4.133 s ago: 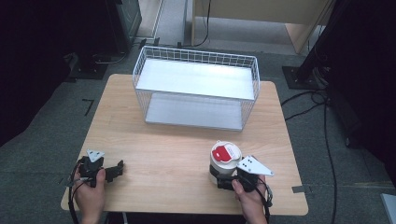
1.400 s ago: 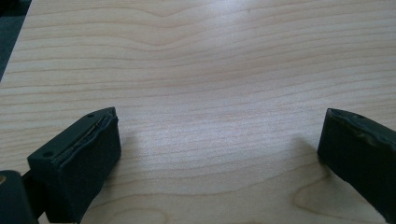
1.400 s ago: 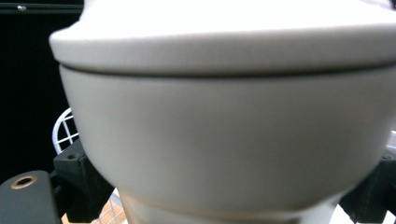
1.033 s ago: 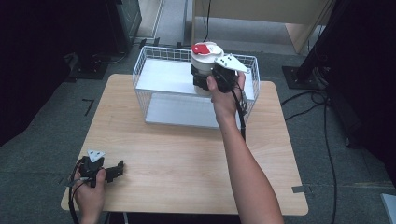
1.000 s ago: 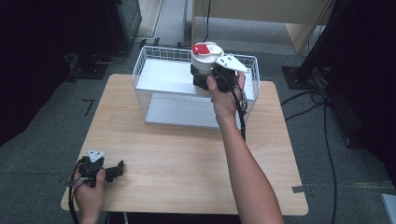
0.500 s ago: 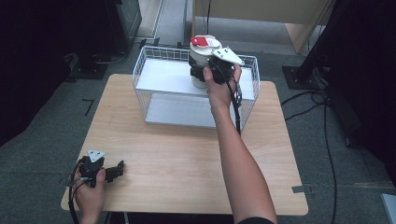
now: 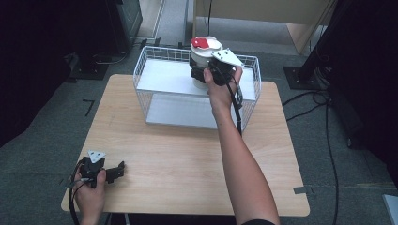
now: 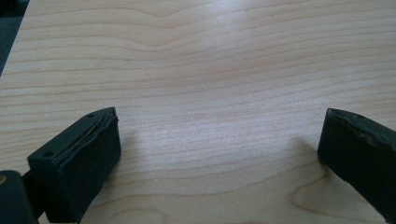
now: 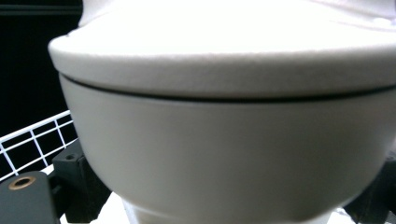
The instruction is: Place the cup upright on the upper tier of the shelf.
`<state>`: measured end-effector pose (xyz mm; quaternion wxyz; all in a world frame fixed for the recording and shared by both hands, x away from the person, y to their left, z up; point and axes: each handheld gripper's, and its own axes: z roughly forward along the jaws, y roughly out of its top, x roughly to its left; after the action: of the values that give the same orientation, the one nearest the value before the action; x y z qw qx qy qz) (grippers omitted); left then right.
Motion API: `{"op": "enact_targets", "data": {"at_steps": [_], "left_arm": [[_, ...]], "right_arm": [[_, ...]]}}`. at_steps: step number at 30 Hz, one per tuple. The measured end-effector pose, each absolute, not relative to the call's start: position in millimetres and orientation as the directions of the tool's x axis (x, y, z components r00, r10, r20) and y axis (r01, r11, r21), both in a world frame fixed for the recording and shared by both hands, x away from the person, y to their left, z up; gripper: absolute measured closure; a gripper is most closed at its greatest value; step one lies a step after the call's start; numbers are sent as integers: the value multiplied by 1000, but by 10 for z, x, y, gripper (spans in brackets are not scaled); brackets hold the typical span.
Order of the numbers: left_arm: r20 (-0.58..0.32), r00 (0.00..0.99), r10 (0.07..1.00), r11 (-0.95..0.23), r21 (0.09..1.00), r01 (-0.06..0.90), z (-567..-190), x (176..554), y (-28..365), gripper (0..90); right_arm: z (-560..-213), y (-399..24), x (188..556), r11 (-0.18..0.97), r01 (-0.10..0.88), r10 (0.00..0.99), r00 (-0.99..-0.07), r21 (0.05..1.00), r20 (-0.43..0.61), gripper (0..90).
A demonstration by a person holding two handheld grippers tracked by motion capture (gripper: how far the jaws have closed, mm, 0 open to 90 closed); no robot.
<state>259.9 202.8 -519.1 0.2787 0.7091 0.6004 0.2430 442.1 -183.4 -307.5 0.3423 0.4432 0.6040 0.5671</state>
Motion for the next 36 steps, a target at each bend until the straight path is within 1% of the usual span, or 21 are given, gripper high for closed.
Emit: {"op": "enact_targets", "data": {"at_steps": [11, 12, 14, 21, 25, 36], "left_arm": [[7, 159, 987, -120, 689, 715, -5192, 2599, 2025, 0], [7, 159, 987, -120, 688, 715, -5192, 2599, 2025, 0], [7, 159, 987, -120, 688, 715, -5192, 2599, 2025, 0], [8, 160, 987, -122, 687, 716, -5192, 2599, 2026, 0], [8, 160, 987, -121, 687, 716, -5192, 2599, 2026, 0], [10, 170, 985, -130, 685, 717, -5190, 2597, 2027, 0]], "right_arm": [[-3055, -1811, 4385, -27, 162, 932, -352, 986, 83, 78], [-3046, -1817, 4371, -22, 164, 934, -349, 986, 79, 34], [-3044, -1840, 4367, -18, 182, 929, -360, 983, 83, 0], [-3085, -1937, 4331, -31, 209, 919, -379, 977, 110, 0], [-3146, -1949, 4297, -9, 224, 918, -385, 975, 97, 0], [-3256, -2035, 4128, -8, 220, 911, -400, 975, 97, 0]]}}
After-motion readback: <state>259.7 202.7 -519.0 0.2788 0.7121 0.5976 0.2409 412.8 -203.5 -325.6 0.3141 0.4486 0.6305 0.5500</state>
